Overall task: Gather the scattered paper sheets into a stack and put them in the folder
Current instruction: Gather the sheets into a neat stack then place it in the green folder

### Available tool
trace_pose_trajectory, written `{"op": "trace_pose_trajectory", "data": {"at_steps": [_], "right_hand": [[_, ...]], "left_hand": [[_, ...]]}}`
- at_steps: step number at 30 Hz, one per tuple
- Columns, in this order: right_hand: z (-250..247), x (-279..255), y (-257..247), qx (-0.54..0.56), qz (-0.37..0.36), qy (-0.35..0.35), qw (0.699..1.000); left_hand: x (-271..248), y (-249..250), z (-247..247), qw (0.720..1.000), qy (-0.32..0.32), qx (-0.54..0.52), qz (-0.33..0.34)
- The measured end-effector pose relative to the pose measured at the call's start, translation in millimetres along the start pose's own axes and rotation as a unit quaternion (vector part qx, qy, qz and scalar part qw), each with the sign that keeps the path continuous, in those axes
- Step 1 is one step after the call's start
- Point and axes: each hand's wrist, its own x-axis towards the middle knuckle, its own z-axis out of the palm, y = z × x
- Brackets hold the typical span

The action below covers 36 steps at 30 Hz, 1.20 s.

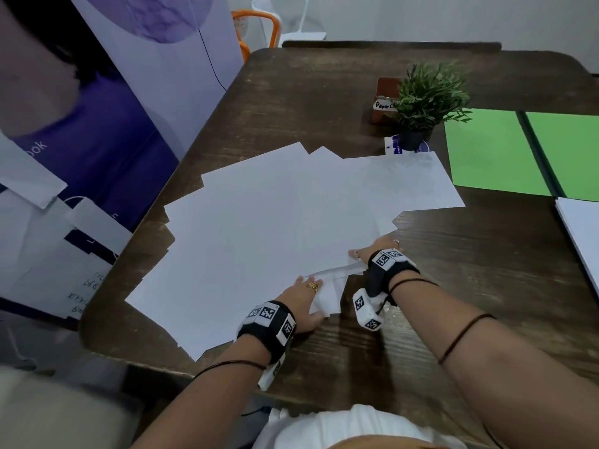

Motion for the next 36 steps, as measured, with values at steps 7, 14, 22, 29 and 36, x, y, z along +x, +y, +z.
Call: {"op": "trace_pose_trajectory", "data": {"at_steps": [7, 14, 22, 29, 36], "right_hand": [[7.4, 1.7, -3.2, -0.040, 0.004, 0.018, 0.999], [4.7, 0.5, 2.5, 0.019, -0.056, 0.029, 0.998], [17.9, -7.1, 0.9, 0.442, -0.010, -0.094, 0.892], [20.0, -34.3, 23.6, 0.417, -0.004, -0.196, 0.888], [0.2, -23.6, 49.5, 0.556, 0.064, -0.237, 0.794]], "left_hand": [[-3.4, -2.8, -1.9, 0.995, 0.033, -0.092, -0.005], [-2.8, 3.3, -8.6, 0.996, 0.024, 0.034, -0.073], [-17.6, 15.2, -12.8, 0.965, 0.177, 0.191, 0.019], [-6.7, 20.6, -13.2, 0.993, 0.097, 0.070, 0.019], [-6.7, 12.3, -0.3, 0.985, 0.156, 0.028, 0.066]]}}
